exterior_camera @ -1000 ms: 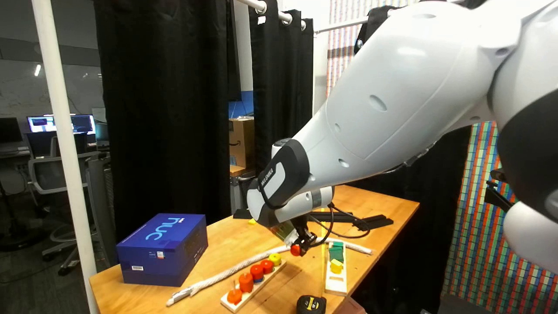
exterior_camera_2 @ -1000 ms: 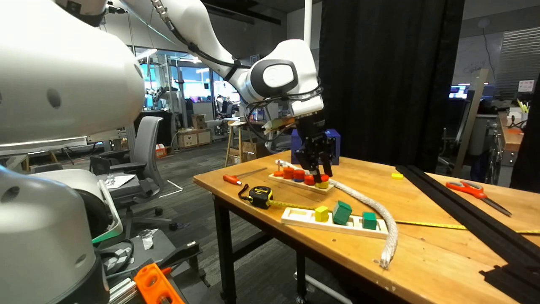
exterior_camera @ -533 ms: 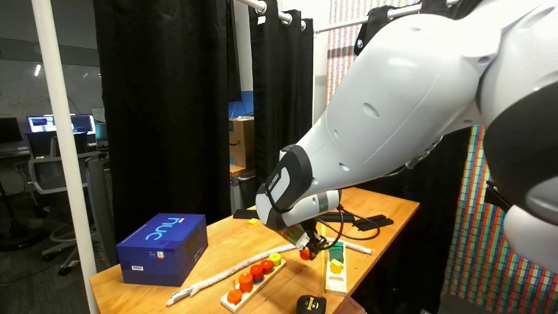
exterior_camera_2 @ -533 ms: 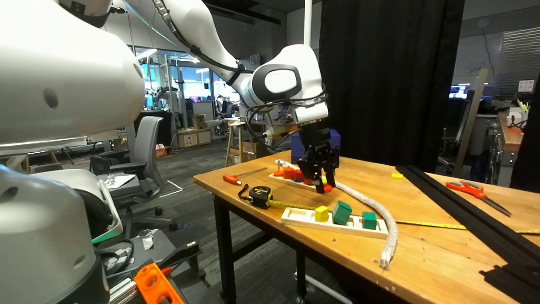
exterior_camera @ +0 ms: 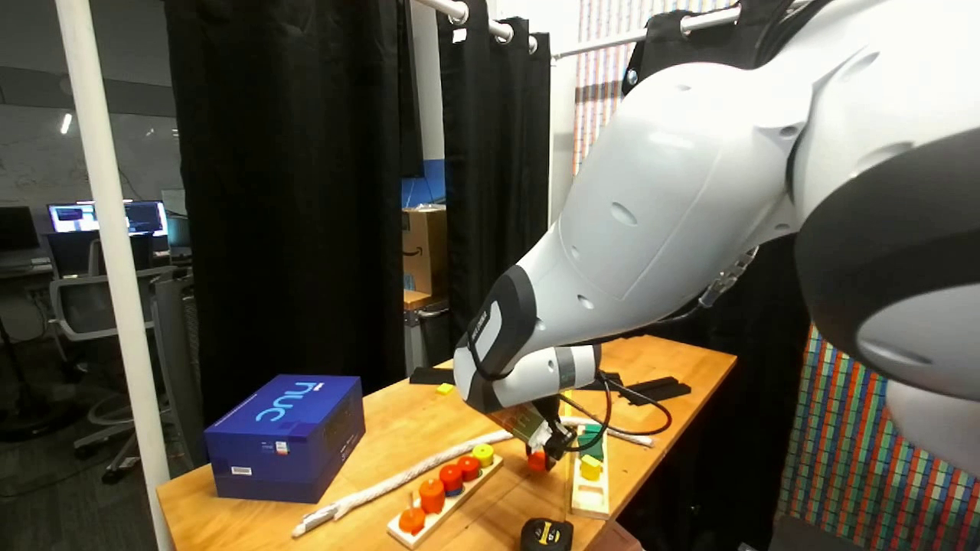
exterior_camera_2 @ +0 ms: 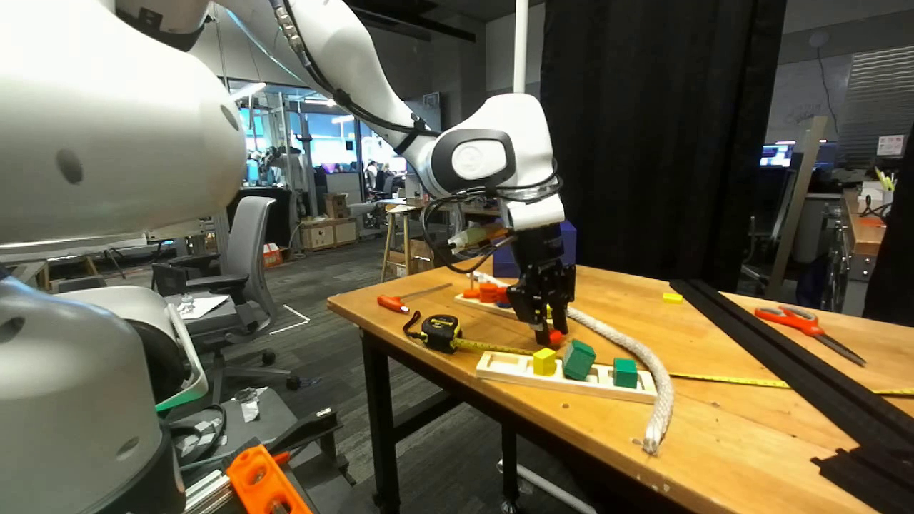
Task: Remove an orange disc from the wooden rack and put it on the table
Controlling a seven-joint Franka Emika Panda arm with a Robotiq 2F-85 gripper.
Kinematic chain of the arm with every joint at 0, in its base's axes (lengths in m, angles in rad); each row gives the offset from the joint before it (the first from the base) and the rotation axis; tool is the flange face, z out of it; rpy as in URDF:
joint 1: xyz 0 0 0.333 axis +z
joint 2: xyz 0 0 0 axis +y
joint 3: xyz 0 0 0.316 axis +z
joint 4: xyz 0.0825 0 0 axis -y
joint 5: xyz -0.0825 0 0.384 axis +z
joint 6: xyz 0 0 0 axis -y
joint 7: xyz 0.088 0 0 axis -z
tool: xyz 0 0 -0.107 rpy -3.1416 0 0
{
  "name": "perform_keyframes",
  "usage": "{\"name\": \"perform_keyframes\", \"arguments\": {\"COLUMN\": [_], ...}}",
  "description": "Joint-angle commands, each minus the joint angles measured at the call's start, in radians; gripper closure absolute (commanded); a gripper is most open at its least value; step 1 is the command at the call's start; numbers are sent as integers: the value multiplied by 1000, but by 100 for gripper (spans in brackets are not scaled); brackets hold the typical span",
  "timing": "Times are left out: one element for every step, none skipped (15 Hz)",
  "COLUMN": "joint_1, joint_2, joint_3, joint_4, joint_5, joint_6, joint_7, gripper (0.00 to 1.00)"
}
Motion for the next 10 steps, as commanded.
{"name": "perform_keyframes", "arguments": {"joint_1": [-36, -40, -41, -41, -41, -33, -15, 8, 39, 71], "joint_2": [5, 3, 1, -2, -4, -11, -15, -17, -18, -19], "joint_3": [16, 18, 15, 13, 12, 4, -9, -25, -49, -74], "joint_4": [18, 19, 20, 20, 21, 23, 23, 21, 19, 18], "joint_5": [63, 77, 85, 93, 100, 94, 73, 51, 24, -6], "joint_6": [-3, -8, -13, -17, -20, -29, -36, -42, -49, -57], "joint_7": [-72, -83, -91, -99, -107, -114, -124, -140, -158, -171], "gripper": [32, 25, 18, 9, 3, 0, 0, 0, 0, 0]}}
